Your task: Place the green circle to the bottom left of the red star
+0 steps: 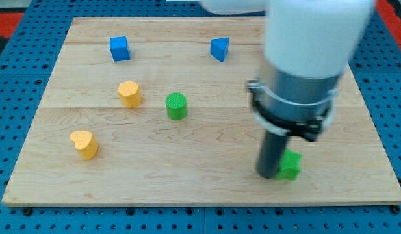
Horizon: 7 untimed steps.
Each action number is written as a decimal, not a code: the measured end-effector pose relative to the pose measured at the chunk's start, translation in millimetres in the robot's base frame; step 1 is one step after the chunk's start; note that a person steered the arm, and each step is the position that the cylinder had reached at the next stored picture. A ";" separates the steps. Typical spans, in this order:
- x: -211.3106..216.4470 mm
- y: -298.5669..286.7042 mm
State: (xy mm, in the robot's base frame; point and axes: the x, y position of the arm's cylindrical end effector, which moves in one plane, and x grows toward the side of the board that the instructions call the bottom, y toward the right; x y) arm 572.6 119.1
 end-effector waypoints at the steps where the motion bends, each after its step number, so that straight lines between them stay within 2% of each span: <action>1: 0.0 62.9; 2: 1.3 49.1; 3: -0.4 -51.5; 4: -29.4 -118.5; 5: -66.6 -149.0; 7: -81.8 -255.2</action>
State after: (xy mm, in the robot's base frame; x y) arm 490.9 -136.0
